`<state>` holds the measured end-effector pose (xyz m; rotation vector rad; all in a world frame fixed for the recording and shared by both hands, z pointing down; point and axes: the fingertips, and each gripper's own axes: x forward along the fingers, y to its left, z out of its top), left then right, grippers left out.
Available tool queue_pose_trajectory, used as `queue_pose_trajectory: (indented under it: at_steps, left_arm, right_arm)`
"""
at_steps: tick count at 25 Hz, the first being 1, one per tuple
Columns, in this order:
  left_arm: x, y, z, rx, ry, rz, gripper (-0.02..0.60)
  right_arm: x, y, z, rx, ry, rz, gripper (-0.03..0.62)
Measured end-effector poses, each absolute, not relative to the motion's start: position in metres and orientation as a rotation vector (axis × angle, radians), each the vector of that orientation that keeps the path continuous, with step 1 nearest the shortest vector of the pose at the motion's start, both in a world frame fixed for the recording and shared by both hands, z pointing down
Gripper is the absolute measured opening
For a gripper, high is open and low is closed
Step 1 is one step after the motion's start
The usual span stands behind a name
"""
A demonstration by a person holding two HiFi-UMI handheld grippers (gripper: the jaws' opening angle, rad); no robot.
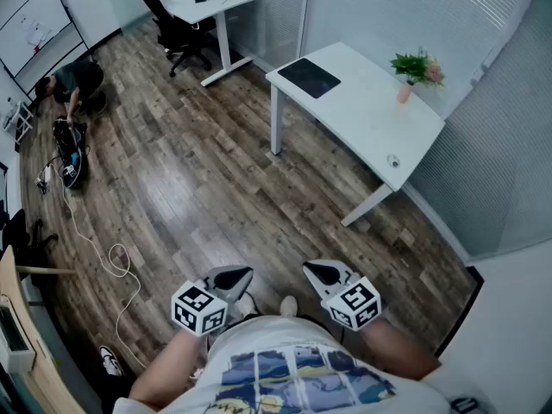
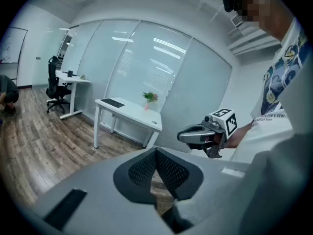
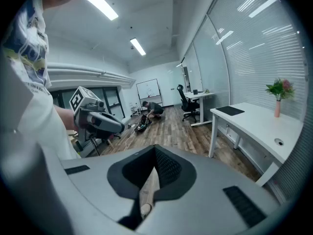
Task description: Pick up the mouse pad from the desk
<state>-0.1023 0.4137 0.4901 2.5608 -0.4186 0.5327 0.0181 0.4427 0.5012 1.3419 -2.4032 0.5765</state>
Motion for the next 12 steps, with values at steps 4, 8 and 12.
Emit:
queue_pose_trajectory:
  at_steps: [4, 8, 12]
  left_arm:
    - [-0.071, 0.414, 0.486, 2.577, -0.427, 0.532, 0.003]
    - [-0.046, 0.420, 0.486, 2.592, -0.420, 0.536, 0.003]
    - [-0.020, 0.421, 0.487, 2.603, -0.423, 0.545, 0.003]
  right_arm:
    - [0.049, 0.447, 0.509, 1.365, -2.421, 0.580, -0.002]
    - [0.066, 0.450, 0.509, 1.376, -2.431, 0.557, -0.002]
    - [0.079, 0.455, 0.519, 1.354, -2.468, 0.564, -0.002]
